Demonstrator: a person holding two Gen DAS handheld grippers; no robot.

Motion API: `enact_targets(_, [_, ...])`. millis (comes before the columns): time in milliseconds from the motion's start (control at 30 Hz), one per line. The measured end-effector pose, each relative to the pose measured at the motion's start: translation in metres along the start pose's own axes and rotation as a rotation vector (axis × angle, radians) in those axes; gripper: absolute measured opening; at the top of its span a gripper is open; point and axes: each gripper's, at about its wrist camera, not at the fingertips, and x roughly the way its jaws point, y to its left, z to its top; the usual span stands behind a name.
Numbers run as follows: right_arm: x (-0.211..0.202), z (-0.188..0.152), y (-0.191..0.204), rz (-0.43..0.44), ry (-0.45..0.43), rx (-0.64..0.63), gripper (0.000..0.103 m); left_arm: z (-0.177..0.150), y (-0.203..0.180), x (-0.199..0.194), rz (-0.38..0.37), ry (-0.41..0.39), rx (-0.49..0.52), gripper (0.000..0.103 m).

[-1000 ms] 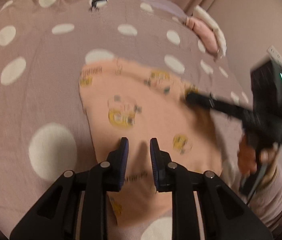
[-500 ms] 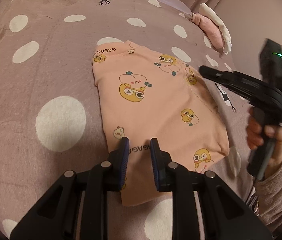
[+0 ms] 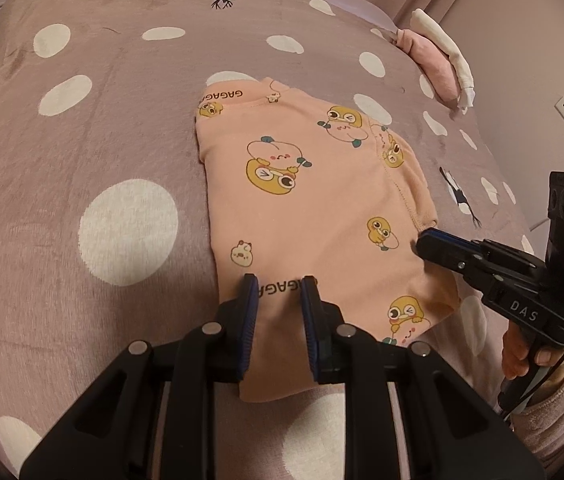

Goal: Fold small clothes
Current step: 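Release the shirt and withdraw both grippers upward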

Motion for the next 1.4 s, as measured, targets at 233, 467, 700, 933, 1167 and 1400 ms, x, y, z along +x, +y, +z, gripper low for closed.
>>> enact_targets(233, [-0.005,-0.012,-0.003,-0.018,0.026,0.027,0.009,-0.008,0.001,-0.004,0.015,0.006,0.001,0.021])
enact_targets(467, [-0.008,-0.023,-0.002,-0.038,0.048,0.030,0.009,-0.019,0.009,-0.004,0.056,0.034,-0.015,0.028])
enact_targets(700, [-0.016,-0.030,-0.002,-0.069,0.054,0.035,0.010,-0.024,0.006,-0.017,0.086,0.014,-0.027,0.026])
enact_targets(933, [-0.027,-0.036,-0.008,-0.110,0.051,0.062,0.010,-0.025,-0.005,-0.031,0.168,-0.029,0.011,0.048])
enact_targets(1167, [-0.042,-0.043,-0.004,-0.118,0.020,0.070,0.010,-0.023,-0.017,-0.049,0.225,-0.087,0.031,0.063])
enact_targets(1400, [-0.055,-0.040,0.009,-0.113,-0.021,0.049,0.024,-0.024,-0.027,-0.063,0.239,-0.126,0.042,0.070])
